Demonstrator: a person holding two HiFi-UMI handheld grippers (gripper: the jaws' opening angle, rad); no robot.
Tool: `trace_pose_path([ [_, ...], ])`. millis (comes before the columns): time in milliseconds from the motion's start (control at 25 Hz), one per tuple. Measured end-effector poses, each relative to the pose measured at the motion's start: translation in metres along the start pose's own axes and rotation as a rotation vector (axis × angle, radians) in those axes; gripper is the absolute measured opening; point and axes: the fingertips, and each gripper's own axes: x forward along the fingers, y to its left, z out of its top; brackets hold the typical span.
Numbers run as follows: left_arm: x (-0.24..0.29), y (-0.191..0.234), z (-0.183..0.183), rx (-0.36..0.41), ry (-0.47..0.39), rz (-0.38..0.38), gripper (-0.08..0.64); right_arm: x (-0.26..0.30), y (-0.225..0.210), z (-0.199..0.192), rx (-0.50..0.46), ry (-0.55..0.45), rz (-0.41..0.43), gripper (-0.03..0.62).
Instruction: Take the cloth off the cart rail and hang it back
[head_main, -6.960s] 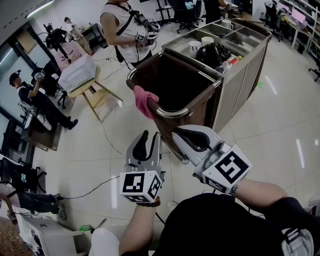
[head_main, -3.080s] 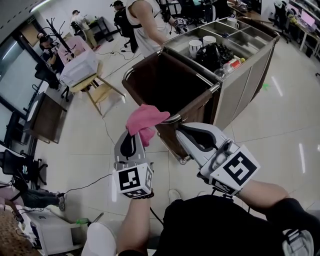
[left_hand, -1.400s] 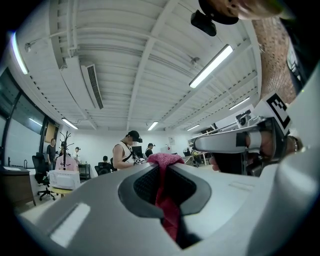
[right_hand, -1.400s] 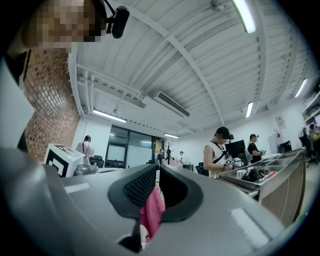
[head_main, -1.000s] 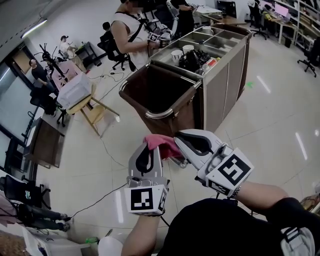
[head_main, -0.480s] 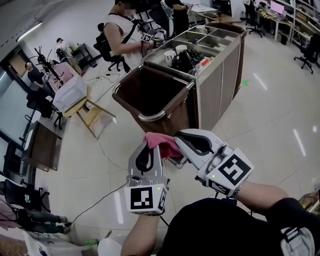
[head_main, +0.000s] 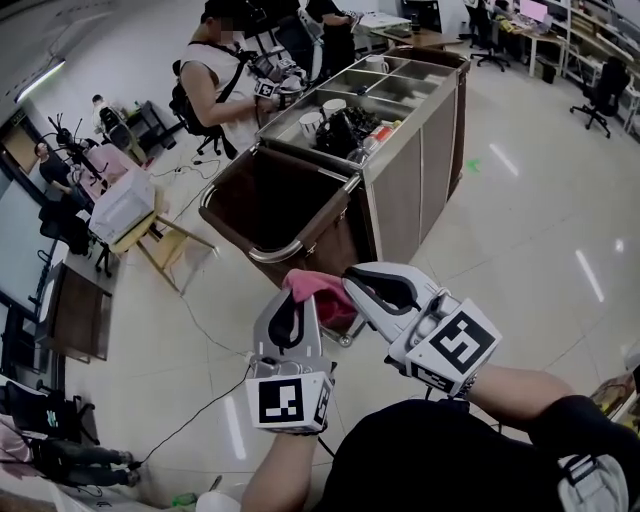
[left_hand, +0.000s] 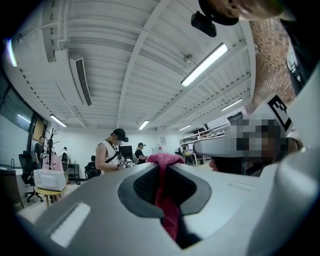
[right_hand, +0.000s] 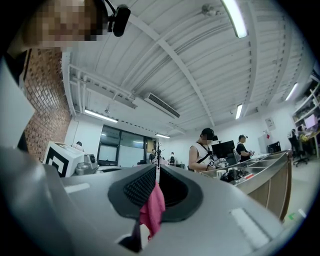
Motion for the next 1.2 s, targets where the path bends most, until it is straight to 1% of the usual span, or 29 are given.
trace_pose_path([
  [600, 0.058, -0.064, 0.003, -0.027, -0.016, -0.090, 0.014, -0.052, -0.061, 0.016, -0.029, 0.010, -0.090, 0.023],
  [880, 0.084, -0.096, -0.002, -0.047, -0.026, -0.143, 0.014, -0.081, -0.090, 0.017, -0.044, 0.016, -0.151, 0.023],
  [1200, 0.113, -0.124, -0.010, -0.073, -0.031, -0.223, 0.014, -0.104, -0.120, 0.016, -0.065, 0.028, -0.233, 0.023],
])
